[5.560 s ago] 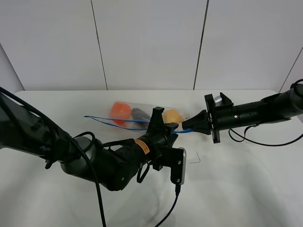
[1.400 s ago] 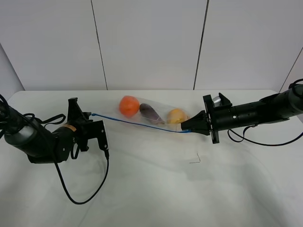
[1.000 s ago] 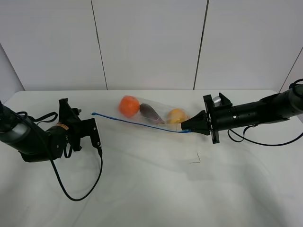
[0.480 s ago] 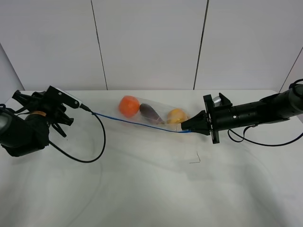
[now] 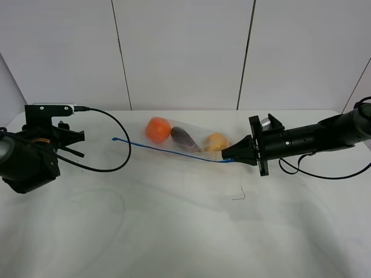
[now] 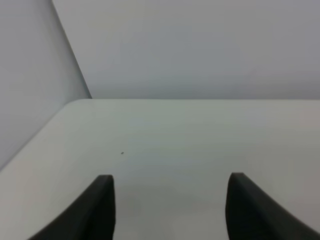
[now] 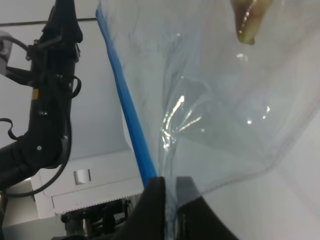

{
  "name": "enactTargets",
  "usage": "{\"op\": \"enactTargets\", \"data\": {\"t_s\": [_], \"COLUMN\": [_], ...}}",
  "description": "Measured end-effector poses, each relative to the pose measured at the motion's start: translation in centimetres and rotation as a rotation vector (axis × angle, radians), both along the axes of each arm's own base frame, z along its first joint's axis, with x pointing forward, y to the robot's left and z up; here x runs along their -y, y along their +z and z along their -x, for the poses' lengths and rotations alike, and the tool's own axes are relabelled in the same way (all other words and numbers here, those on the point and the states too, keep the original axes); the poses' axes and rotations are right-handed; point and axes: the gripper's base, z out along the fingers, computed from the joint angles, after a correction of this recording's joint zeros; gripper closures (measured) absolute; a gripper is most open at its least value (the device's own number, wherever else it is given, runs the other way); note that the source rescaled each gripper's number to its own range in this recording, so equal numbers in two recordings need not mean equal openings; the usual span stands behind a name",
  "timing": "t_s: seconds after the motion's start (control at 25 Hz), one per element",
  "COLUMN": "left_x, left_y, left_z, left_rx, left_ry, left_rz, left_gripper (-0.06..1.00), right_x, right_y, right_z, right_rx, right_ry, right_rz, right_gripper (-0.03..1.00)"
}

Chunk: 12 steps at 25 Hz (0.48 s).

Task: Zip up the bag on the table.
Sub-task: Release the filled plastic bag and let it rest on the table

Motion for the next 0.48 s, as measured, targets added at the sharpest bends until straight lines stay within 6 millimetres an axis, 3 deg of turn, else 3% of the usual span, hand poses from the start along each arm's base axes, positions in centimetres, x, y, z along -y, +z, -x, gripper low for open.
{"op": "enactTargets", "data": {"t_s": [0.28,0.48], "left_x": [2.0,3.4], "left_y": [1.2,4.2], "left_z": [-1.4,-2.6], "left_rx": [0.062,0.06], "left_ry": [-0.083,-0.144], "left_rz": [0.004,0.079], "left_gripper": [0.43,0.45], "right_x": [0.0,0.0], "right_y": [0.0,0.0], "right_z": [0.0,0.0], "right_rx": [0.0,0.0], "right_ry": [0.0,0.0], "right_rz": [0.0,-0.001], "right_gripper": [0.97,0.97]}}
